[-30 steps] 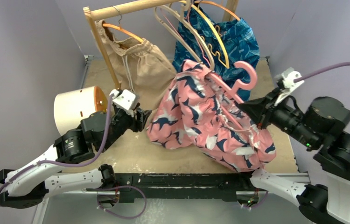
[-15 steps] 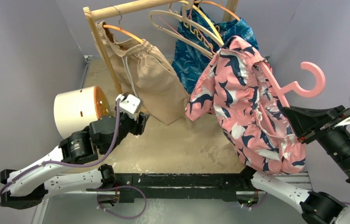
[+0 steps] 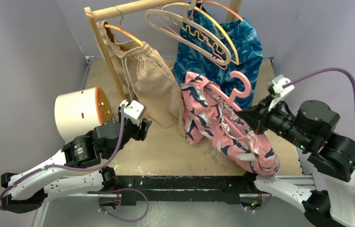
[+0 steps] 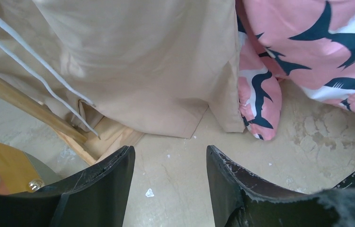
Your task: Place the shorts on the hanger
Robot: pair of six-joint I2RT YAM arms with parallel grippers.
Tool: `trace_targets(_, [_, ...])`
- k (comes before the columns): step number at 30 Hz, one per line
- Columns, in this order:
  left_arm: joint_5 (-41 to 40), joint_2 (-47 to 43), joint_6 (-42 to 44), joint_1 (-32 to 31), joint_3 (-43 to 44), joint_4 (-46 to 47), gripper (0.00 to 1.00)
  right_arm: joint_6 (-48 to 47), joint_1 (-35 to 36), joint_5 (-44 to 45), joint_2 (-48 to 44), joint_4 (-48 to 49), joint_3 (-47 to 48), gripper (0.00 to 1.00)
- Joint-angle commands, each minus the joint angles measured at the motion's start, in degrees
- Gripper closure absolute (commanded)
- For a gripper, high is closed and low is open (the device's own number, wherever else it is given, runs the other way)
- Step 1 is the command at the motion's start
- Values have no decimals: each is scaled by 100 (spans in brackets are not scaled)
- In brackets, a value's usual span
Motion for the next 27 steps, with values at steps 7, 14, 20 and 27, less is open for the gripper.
trace_targets(7, [105,-369,-176,26,-334,172,43,-249,-19,-1392,473,1961,-46,100])
trace_targets(14, [280,-611,-159,22,-533,226,43,-405,-21,-1079,965,2463,98,100])
trace_targets(20, [424,-1030,-210,27,-920,411,35,-556,-23,23,1464,2507,446,100])
trace_targets(27, [282,-1228,-273,26,-1370,617,30,-552,-18,445,1902,3237,625,100])
